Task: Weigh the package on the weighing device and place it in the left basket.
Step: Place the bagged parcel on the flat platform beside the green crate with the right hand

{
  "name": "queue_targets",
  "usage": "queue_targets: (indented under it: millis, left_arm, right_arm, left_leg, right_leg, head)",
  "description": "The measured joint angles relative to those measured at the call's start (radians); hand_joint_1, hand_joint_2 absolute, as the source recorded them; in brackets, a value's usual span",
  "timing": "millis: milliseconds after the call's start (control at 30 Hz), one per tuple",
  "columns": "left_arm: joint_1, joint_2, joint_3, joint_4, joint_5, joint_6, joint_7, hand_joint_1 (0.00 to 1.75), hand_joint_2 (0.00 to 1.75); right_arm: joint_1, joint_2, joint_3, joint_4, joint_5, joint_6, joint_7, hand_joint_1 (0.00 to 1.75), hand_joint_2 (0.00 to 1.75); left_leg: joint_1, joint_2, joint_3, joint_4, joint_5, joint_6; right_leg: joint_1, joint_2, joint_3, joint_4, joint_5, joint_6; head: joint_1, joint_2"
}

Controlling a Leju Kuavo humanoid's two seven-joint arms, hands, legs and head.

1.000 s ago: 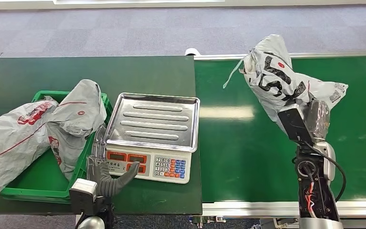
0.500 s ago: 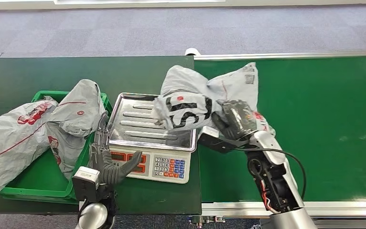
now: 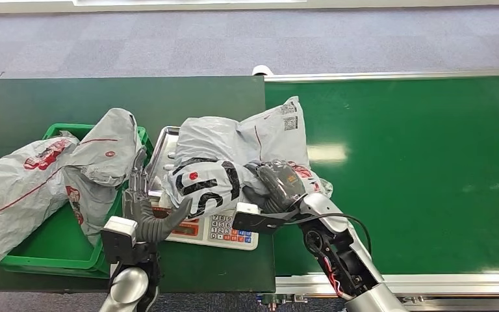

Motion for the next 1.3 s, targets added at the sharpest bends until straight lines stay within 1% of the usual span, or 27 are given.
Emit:
queue_targets:
  millis: [100, 200, 267, 400, 500, 733, 833, 933, 1000, 1133, 1233, 1300]
  left_arm:
    - [0.019, 0.002, 0.001, -0.001, -0.009, 0.006, -0.001, 0.00, 1.75]
    - [0.041, 0.004, 0.004, -0.005, -0.024, 0.004, 0.000, 0.00, 1.75]
    - [0.050, 0.004, 0.008, -0.009, -0.036, 0.001, -0.001, 0.00, 1.75]
    - [0.058, 0.004, 0.010, -0.025, -0.061, -0.013, 0.000, 0.00, 1.75]
    - [0.058, 0.004, 0.011, -0.039, -0.072, -0.023, 0.007, 0.00, 1.75]
    - [0.057, 0.004, 0.012, -0.055, -0.075, -0.025, 0.013, 0.00, 1.75]
    - [0.051, 0.004, 0.012, -0.056, -0.081, -0.037, 0.016, 0.00, 1.75]
    - [0.023, 0.004, 0.011, -0.060, -0.106, -0.063, 0.038, 0.00, 1.75]
    - [-0.010, 0.004, 0.008, -0.064, -0.142, -0.085, 0.072, 0.00, 1.75]
    - [-0.098, 0.004, -0.001, -0.064, -0.260, -0.150, 0.191, 0.00, 1.75]
    - [-0.179, 0.003, -0.021, -0.040, -0.393, -0.196, 0.279, 0.00, 1.75]
    - [-0.232, -0.003, -0.042, -0.008, -0.494, -0.210, 0.328, 0.00, 1.75]
  right_arm:
    - [0.036, -0.002, -0.011, -0.012, -0.103, -0.002, -0.053, 0.00, 1.75]
    - [0.101, -0.005, -0.037, -0.067, -0.224, 0.028, -0.105, 0.00, 1.75]
    - [0.143, -0.008, -0.053, -0.111, -0.273, 0.050, -0.119, 0.00, 1.75]
    - [0.211, -0.014, -0.077, -0.195, -0.328, 0.089, -0.126, 0.00, 1.75]
    - [0.244, -0.018, -0.094, -0.245, -0.358, 0.113, -0.126, 0.00, 1.75]
    - [0.274, -0.023, -0.110, -0.305, -0.370, 0.125, -0.126, 0.00, 1.75]
    - [0.286, -0.024, -0.119, -0.322, -0.409, 0.160, -0.133, 0.00, 1.75]
    - [0.315, -0.025, -0.143, -0.359, -0.483, 0.237, -0.153, 0.00, 1.75]
    - [0.339, -0.026, -0.164, -0.388, -0.518, 0.290, -0.166, 0.00, 1.75]
    - [0.379, -0.024, -0.209, -0.444, -0.581, 0.379, -0.201, 0.00, 1.75]
    - [0.400, -0.016, -0.244, -0.487, -0.681, 0.472, -0.237, 0.00, 1.75]
    - [0.407, -0.008, -0.261, -0.507, -0.719, 0.510, -0.247, 0.00, 1.75]
  left_leg:
    - [0.000, 0.000, 0.000, 0.000, 0.000, 0.000]
    - [0.000, -0.001, -0.001, 0.000, -0.001, 0.000]
    - [0.000, 0.000, -0.001, 0.000, -0.001, 0.000]
    - [0.000, 0.000, -0.002, 0.000, -0.001, 0.000]
    - [0.000, 0.000, -0.001, 0.000, -0.001, 0.000]
    - [0.000, 0.000, -0.001, 0.000, -0.001, 0.000]
    - [0.000, 0.000, -0.001, 0.000, -0.001, 0.000]
    - [0.000, -0.001, -0.001, 0.000, -0.001, 0.000]
    - [0.000, -0.001, -0.001, 0.000, -0.001, 0.000]
    - [0.000, -0.001, -0.001, 0.000, 0.000, 0.000]
    - [0.000, -0.001, -0.001, 0.000, 0.000, 0.000]
    - [0.000, -0.001, -0.001, 0.000, 0.000, 0.000]
  right_leg:
    - [0.000, 0.000, 0.000, 0.000, 0.000, 0.000]
    - [0.000, 0.000, -0.001, 0.000, 0.000, 0.000]
    - [0.000, 0.000, -0.002, 0.000, 0.000, 0.000]
    - [0.000, 0.000, -0.002, 0.000, 0.000, 0.000]
    - [0.000, 0.000, -0.002, 0.000, 0.000, 0.000]
    - [0.000, 0.000, -0.002, 0.000, 0.000, 0.000]
    - [0.000, 0.000, -0.002, 0.000, 0.000, 0.000]
    - [0.000, -0.001, -0.002, 0.000, 0.000, 0.000]
    - [0.000, -0.001, -0.002, 0.000, 0.000, 0.000]
    - [0.000, -0.001, -0.002, 0.000, 0.000, 0.000]
    - [0.000, -0.001, -0.001, 0.000, 0.000, 0.000]
    - [0.000, -0.001, -0.001, 0.000, 0.000, 0.000]
  head:
    - [0.000, 0.000]
    - [0.000, 0.000]
    - [0.000, 0.000]
    - [0.000, 0.000]
    - [0.000, 0.000]
    - [0.000, 0.000]
    - [0.000, 0.000]
    - [0.000, 0.000]
    - [0.000, 0.000]
    - [0.000, 0.000]
    - [0.000, 0.000]
    - [0.000, 0.000]
